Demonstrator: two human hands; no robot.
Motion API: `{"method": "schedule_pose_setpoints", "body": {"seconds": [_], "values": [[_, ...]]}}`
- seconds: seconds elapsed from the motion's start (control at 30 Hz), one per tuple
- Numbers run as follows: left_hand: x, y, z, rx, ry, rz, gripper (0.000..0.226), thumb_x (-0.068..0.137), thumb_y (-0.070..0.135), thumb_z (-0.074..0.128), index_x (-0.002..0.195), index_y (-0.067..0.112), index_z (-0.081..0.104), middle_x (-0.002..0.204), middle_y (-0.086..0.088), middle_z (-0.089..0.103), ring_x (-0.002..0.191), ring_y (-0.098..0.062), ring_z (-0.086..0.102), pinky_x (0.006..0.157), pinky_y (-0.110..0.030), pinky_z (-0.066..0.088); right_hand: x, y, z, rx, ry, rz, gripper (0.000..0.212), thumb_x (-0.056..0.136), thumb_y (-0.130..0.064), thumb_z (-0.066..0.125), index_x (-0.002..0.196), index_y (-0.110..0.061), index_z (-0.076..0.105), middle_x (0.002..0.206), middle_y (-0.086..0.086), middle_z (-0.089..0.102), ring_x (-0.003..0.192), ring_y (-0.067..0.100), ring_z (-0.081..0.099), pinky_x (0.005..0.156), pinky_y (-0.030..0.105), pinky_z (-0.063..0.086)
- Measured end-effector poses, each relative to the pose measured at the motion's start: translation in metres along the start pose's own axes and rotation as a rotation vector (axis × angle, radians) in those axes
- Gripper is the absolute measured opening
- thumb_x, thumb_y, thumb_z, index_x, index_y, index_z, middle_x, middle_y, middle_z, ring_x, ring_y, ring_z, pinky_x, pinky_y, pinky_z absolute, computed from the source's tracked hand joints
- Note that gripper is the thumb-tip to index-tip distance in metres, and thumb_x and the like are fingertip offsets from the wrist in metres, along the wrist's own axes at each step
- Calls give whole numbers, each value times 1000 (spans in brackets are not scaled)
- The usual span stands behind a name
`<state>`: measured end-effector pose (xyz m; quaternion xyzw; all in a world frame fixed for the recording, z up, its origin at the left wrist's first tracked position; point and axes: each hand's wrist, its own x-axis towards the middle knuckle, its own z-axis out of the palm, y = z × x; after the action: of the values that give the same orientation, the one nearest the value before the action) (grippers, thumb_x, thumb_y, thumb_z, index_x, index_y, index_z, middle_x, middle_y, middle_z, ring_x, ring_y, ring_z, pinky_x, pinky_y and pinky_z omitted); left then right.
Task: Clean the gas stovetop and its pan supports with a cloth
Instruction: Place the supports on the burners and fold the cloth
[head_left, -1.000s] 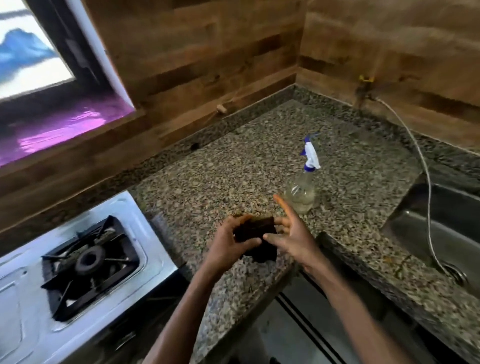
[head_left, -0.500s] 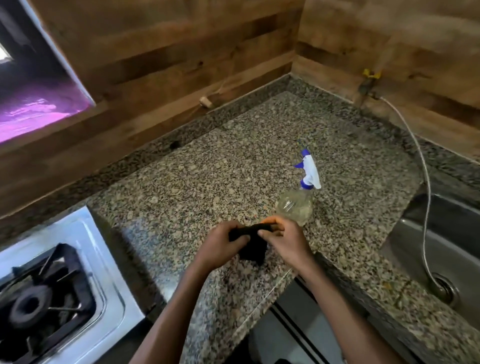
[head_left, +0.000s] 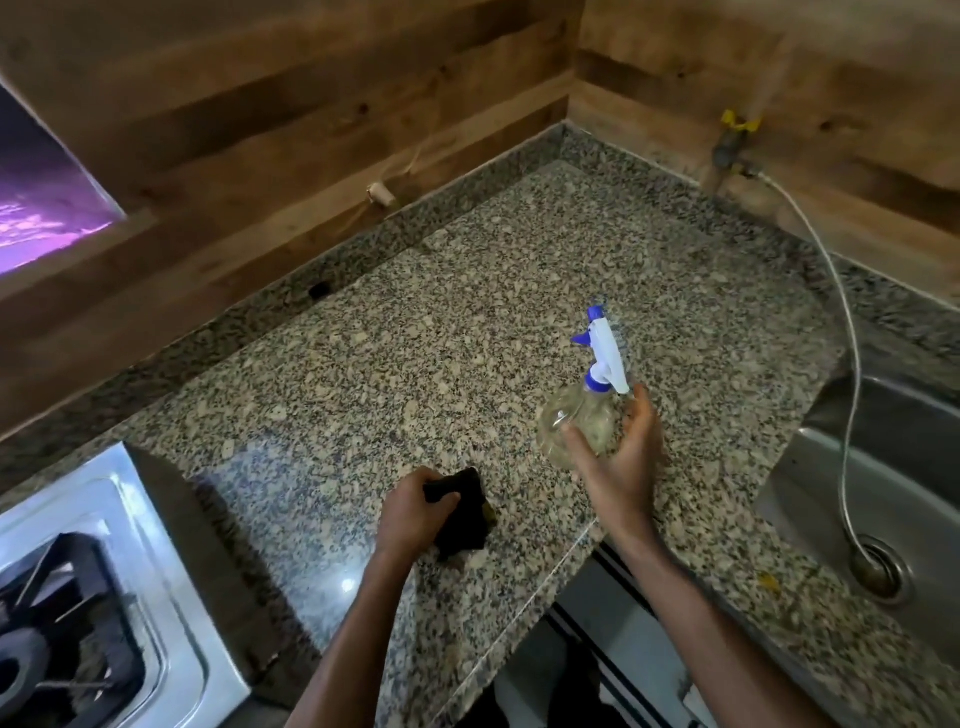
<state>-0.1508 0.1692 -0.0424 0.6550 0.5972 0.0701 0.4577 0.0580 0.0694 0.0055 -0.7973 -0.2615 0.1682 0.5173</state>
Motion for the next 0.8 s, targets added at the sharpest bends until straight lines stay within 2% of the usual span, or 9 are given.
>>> {"method": "schedule_pose_setpoints", "body": {"seconds": [0.07, 0.1, 0.17, 0.23, 0.33, 0.5, 0.63, 0.73, 0.8], "values": [[0, 8, 1, -151, -16, -16, 22, 84, 22, 73, 102, 18, 61, 100, -7, 70, 89, -23, 69, 76, -41, 59, 25, -5, 2, -86, -142, -61, 72, 77, -49, 79, 138, -27, 47, 128, -5, 50, 111, 10, 57, 74, 19, 52], [-1, 15, 1, -213, -13, -18, 22, 85, 22, 73, 102, 17, 61, 100, -8, 70, 88, -25, 69, 76, -46, 60, 36, -7, 4, -84, -193, -48, 60, 79, -55, 76, 126, -26, 54, 118, -3, 59, 103, 10, 64, 72, 21, 54], [-2, 31, 2, -304, -3, -3, 20, 87, 19, 71, 103, 17, 60, 101, -10, 69, 88, -26, 69, 75, -46, 61, 48, -15, 3, -56, -250, -1, 33, 89, -46, 70, 106, -21, 59, 94, -1, 66, 72, -2, 69, 53, 13, 49], [-5, 53, 5, -375, 5, 20, 17, 89, 15, 69, 103, 16, 59, 101, -10, 67, 88, -25, 68, 71, -41, 61, 51, -17, -8, -62, -255, 1, 22, 93, -37, 66, 100, -19, 57, 81, -4, 63, 58, 0, 65, 42, 8, 41], [-8, 80, 11, -449, 8, 52, 18, 90, 12, 68, 106, 13, 59, 101, -12, 66, 86, -23, 68, 64, -34, 59, 46, -12, -28, -53, -171, -22, 25, 94, -38, 65, 101, -14, 61, 79, 2, 62, 61, 3, 57, 43, 6, 37], [-10, 127, 46, -457, -85, 104, 27, 89, 13, 69, 114, 10, 58, 103, -13, 64, 81, -21, 67, 52, -23, 52, 41, 1, -85, -57, -2, -72, 27, 91, -41, 68, 79, -20, 55, 61, -5, 50, 51, 2, 46, 47, 12, 34], [-15, 165, 96, -460, -269, 98, 21, 88, 13, 71, 105, 15, 60, 102, -13, 66, 82, -22, 69, 56, -30, 57, 32, 30, -136, -84, 112, -21, 49, 78, -68, 60, 89, -20, 61, 59, -6, 51, 53, 4, 49, 53, 20, 37], [-22, 187, 129, -525, -397, 70, 16, 87, 9, 71, 101, 10, 64, 90, -9, 69, 73, -19, 68, 52, -26, 54, 21, 51, -164, -93, 166, 54, 37, 82, -56, 70, 79, -22, 56, 52, -9, 46, 49, -3, 48, 50, 13, 34], [-24, 191, 147, -558, -510, 20, 15, 87, 8, 72, 101, 7, 67, 87, -10, 72, 75, -22, 71, 59, -30, 57, 12, 63, -179, -121, 194, 80, 38, 86, -42, 74, 68, -25, 46, 44, -9, 42, 45, -1, 45, 46, 14, 31]]}}
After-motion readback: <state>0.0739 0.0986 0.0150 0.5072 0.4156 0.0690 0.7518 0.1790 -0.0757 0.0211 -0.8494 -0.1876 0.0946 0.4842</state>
